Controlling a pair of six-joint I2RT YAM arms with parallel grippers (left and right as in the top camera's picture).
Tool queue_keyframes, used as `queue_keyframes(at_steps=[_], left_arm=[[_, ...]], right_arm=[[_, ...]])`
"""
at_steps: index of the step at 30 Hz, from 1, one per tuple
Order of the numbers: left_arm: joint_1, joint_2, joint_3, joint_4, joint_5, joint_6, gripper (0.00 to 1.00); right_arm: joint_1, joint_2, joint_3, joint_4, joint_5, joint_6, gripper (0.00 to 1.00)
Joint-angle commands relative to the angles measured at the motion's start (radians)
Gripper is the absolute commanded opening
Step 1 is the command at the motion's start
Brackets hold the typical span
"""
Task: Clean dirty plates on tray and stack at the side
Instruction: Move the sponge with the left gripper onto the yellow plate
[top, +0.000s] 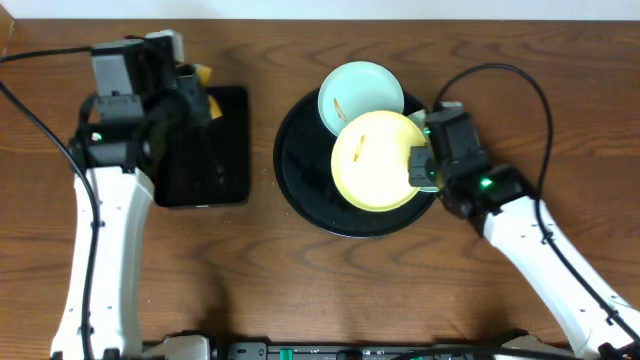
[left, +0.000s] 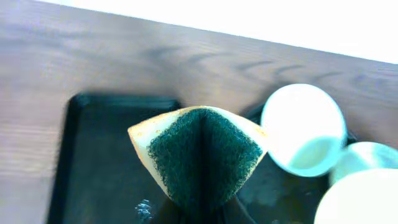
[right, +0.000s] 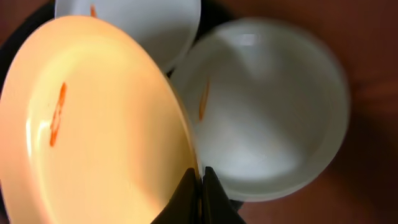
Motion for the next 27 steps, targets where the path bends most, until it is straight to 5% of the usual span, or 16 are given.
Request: queue_keyframes(at_steps=[1,11,20,27], left_arm=[[-0.113,-0.006,0.009,0.039,-0.001,-0.019,0.07],[-0.364,0.191,0.009,0.073,-0.001,-0.009,0.08],[-0.512,0.245,0.005,-0.064,-0.005,0.037,0.07],[-0.55,0.246,-0.165,0.035,-0.012,0.04,0.08]], right_arm=[[-0.061,0.003,-0.01,-0.046,-0.205,0.058,0.02],[-0.074,0.193,-0.022,-0.011,-0.282,-0.017,0.01],[-0.077,0.208,-0.022,-0.01,-0.232,-0.02,0.02],[-0.077,0.208,-0.022,-0.009,-0.233,-0.02,0.02]])
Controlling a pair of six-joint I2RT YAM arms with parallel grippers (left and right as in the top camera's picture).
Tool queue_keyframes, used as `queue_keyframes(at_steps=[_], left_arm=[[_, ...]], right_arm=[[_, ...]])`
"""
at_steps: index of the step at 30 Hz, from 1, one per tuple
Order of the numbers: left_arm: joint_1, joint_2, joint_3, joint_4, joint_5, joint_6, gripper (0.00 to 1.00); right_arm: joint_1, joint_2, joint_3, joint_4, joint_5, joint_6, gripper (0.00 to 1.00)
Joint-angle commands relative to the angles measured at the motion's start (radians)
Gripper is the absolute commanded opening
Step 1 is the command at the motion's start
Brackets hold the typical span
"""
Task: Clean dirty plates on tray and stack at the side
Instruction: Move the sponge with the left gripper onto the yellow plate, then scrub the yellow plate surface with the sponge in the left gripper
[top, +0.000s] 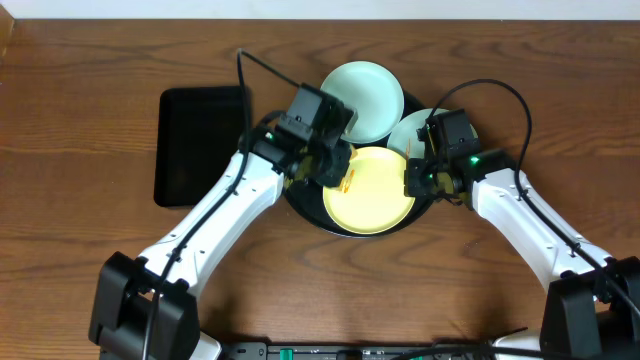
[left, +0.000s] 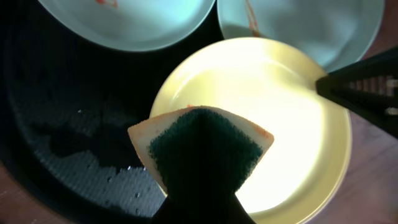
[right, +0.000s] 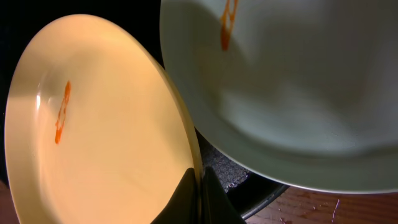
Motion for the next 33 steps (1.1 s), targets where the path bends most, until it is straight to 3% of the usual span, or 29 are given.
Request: queue_keyframes(at_steps=[1,15,33], left_arm=[[0.0,0.007,-0.079,0.069,-0.011,0.012,0.07],[-0.035,0.008,-0.322,0.424,-0.005,0.012,0.08],[-0.039,0.016,-0.342,0.415,-0.005,0.013,0.08]], right_arm=[[-0.007,0.003,-0.002,-0.001,0.005,-0.012,0.02],[0.0,0.005,-0.003,-0.001,0.005,-0.008,0.02],[0.036,0.075,-0.003,0.015,0.006,0.0,0.01]])
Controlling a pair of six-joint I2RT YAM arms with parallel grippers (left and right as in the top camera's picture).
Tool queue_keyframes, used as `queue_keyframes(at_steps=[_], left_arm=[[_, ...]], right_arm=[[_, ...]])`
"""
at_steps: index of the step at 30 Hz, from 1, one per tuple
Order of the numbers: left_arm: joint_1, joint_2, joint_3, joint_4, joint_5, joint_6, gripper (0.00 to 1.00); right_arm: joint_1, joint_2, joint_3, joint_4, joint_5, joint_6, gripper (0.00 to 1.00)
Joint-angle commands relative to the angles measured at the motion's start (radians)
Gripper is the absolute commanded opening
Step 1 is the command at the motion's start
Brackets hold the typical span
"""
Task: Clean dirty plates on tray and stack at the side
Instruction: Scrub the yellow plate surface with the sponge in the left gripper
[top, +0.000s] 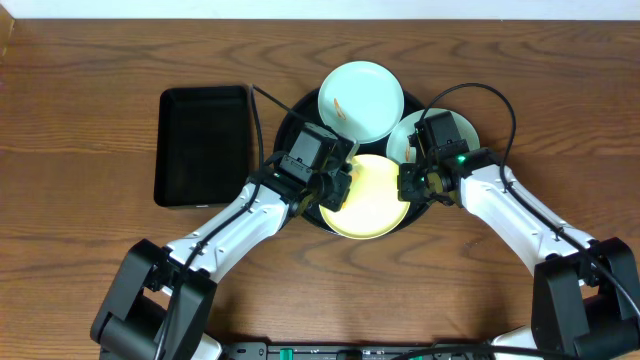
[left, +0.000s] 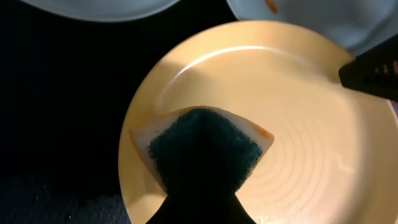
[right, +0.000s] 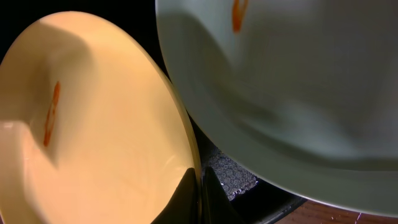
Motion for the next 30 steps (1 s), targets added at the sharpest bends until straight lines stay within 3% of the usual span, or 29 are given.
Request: queue_keyframes(at_steps=[1,30], left_arm=[[-0.004,0.019,-0.029,0.012,-0.003,0.013,0.07],[-0.004,0.148,-0.054,0.178,-0.006,0.031,0.07]], right_arm=[[0.005,0.009,-0.003,0.006,0.0,-0.001,0.02],[0.005,0.009,-0.003,0.012,-0.001,-0.002,0.01]])
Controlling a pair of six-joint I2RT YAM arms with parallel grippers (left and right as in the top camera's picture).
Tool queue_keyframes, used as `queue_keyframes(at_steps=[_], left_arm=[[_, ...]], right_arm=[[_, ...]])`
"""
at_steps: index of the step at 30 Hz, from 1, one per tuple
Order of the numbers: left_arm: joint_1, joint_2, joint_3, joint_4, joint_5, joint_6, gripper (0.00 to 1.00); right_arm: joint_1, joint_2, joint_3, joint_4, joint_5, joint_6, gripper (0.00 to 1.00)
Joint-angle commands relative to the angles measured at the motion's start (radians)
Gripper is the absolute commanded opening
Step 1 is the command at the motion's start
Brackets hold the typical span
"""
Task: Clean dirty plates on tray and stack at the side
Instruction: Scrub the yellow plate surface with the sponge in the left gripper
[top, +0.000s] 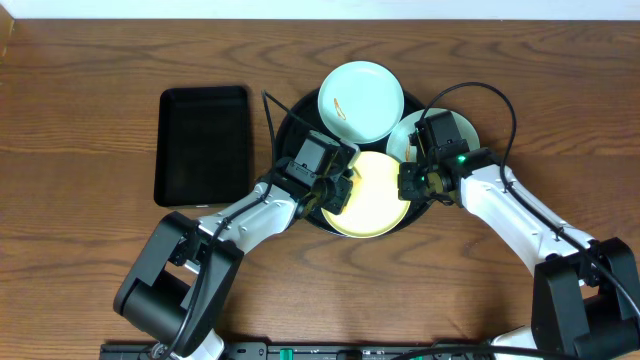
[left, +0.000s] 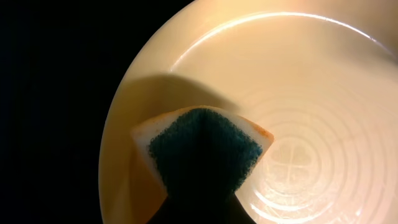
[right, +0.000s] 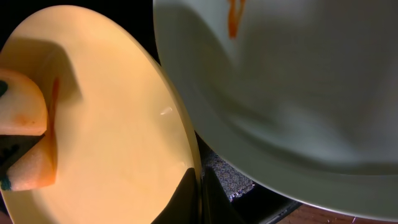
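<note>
A yellow plate (top: 372, 195) lies on the round black tray (top: 292, 128); my right gripper (top: 403, 182) is shut on its right rim, seen close up at the gripper (right: 200, 177). An orange streak (right: 55, 93) marks the plate (right: 118, 124). My left gripper (top: 335, 195) is shut on a folded sponge (left: 202, 146), green side up, pressed on the left part of the plate (left: 305, 93). Two pale green plates with orange smears sit on the tray: one at the back (top: 360, 100), one at the right (top: 400, 135), which fills the right wrist view (right: 298, 93).
A rectangular black tray (top: 204, 143) rests on the wooden table (top: 80, 250) to the left of the round tray. Cables arc over both arms near the plates.
The sponge in my left gripper has come lower and further left on the yellow plate, now touching it by the orange streak. My right gripper still holds the rim.
At first my left gripper held the sponge over the rectangular tray while my right held the yellow plate's rim. Then the sponge was above the yellow plate, then lower over it, and now it presses on the plate's left part.
</note>
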Motion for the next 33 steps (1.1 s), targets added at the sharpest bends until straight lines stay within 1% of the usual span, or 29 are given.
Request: queue_keyframes(at_steps=[1,8,33], left_arm=[[-0.004,0.022,-0.006,0.006,-0.006,0.008,0.08],[-0.004,0.022,-0.006,0.04,-0.006,0.008,0.08],[-0.004,0.022,-0.006,0.09,-0.006,0.008,0.08]], right_arm=[[0.006,0.009,-0.003,0.004,-0.012,-0.002,0.01],[0.006,0.009,-0.003,0.006,-0.012,-0.002,0.01],[0.006,0.009,-0.003,0.01,-0.011,-0.002,0.01]])
